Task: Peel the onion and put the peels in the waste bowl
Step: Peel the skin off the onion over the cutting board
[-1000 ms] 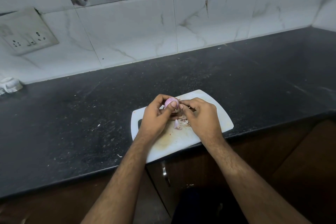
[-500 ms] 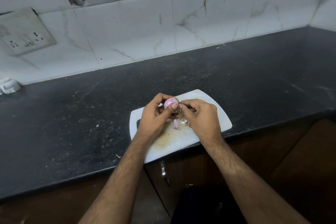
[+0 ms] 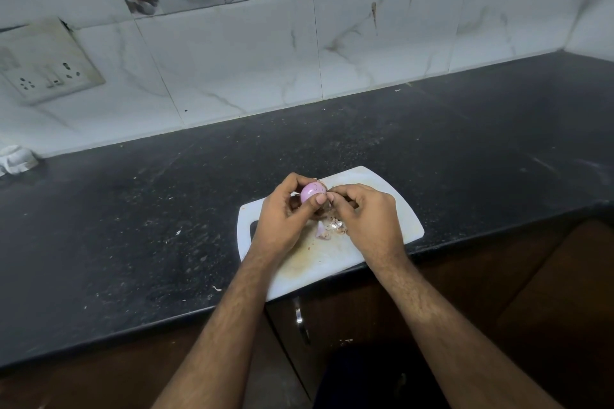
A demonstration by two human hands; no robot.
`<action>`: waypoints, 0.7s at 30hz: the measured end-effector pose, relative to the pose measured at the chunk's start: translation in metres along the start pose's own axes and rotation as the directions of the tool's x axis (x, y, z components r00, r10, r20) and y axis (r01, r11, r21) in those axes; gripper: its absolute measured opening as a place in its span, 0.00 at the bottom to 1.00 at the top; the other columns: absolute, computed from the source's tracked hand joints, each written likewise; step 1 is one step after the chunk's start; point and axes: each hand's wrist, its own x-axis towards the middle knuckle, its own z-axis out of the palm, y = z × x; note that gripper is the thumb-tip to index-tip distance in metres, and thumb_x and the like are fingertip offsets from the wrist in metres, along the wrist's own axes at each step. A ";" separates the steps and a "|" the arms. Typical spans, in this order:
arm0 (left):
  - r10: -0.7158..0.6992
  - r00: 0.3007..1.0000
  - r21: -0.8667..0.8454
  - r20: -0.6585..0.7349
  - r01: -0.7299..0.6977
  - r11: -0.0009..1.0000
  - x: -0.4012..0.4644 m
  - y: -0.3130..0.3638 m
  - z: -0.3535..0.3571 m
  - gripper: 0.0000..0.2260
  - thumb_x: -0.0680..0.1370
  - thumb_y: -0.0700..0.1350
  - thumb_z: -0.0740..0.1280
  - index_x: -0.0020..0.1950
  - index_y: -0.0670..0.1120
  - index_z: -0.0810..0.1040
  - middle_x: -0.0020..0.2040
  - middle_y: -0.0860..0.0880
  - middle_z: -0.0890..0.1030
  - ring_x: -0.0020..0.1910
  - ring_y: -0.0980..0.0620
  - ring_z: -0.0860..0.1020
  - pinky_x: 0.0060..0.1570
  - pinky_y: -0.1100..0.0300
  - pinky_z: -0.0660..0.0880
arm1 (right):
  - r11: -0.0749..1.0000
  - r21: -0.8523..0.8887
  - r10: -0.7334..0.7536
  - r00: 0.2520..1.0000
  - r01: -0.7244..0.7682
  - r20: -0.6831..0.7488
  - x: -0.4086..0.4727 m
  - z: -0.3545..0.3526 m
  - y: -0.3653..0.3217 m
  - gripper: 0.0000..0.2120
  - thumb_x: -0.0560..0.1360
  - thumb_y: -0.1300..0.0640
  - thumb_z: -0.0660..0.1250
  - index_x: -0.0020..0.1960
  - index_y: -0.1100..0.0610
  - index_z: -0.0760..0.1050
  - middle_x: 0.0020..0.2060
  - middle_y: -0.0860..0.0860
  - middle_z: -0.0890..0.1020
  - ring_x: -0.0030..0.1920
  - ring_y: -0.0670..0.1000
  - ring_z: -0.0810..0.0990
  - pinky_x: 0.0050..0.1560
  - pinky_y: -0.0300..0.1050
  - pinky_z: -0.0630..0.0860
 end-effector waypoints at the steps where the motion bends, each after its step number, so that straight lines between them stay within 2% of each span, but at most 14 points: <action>1: 0.003 1.000 0.002 0.001 -0.003 1.000 0.000 0.000 0.000 0.12 0.79 0.53 0.76 0.56 0.47 0.82 0.55 0.48 0.86 0.52 0.43 0.87 0.54 0.35 0.84 | 1.000 0.001 0.006 1.000 -0.006 0.004 0.000 0.000 0.000 0.07 0.79 0.53 0.73 0.53 0.54 0.86 0.43 0.44 0.86 0.42 0.40 0.83 0.44 0.36 0.81; 6: 0.030 1.000 0.000 0.007 -0.030 1.000 0.003 -0.001 -0.001 0.10 0.75 0.54 0.77 0.53 0.54 0.82 0.57 0.47 0.86 0.55 0.40 0.85 0.58 0.34 0.83 | 1.000 0.010 0.014 1.000 -0.014 0.008 0.001 0.001 0.001 0.06 0.79 0.55 0.72 0.53 0.55 0.86 0.43 0.44 0.86 0.42 0.40 0.83 0.45 0.38 0.82; 9: 0.022 1.000 -0.033 0.011 -0.022 0.999 0.003 -0.001 -0.001 0.10 0.74 0.54 0.78 0.51 0.56 0.83 0.60 0.48 0.85 0.57 0.44 0.85 0.59 0.37 0.83 | 0.999 0.051 0.016 1.000 -0.017 0.004 0.001 -0.001 0.002 0.05 0.78 0.56 0.73 0.52 0.54 0.86 0.41 0.41 0.85 0.42 0.39 0.83 0.43 0.33 0.81; 16: 0.016 0.999 -0.059 0.030 -0.014 0.998 0.004 -0.004 -0.002 0.12 0.74 0.53 0.78 0.54 0.50 0.83 0.61 0.48 0.85 0.57 0.43 0.85 0.59 0.36 0.83 | 0.997 0.077 0.029 1.000 -0.028 -0.008 0.002 0.000 0.004 0.05 0.77 0.55 0.75 0.52 0.54 0.87 0.41 0.42 0.86 0.42 0.38 0.83 0.42 0.33 0.81; 21: 0.033 0.999 -0.052 0.030 -0.031 0.998 0.003 -0.002 -0.002 0.13 0.75 0.53 0.77 0.56 0.49 0.83 0.61 0.47 0.85 0.59 0.38 0.84 0.59 0.34 0.83 | 0.995 0.090 0.043 0.999 -0.041 -0.018 0.003 0.001 0.004 0.04 0.76 0.58 0.75 0.50 0.56 0.87 0.39 0.42 0.85 0.41 0.38 0.83 0.39 0.28 0.78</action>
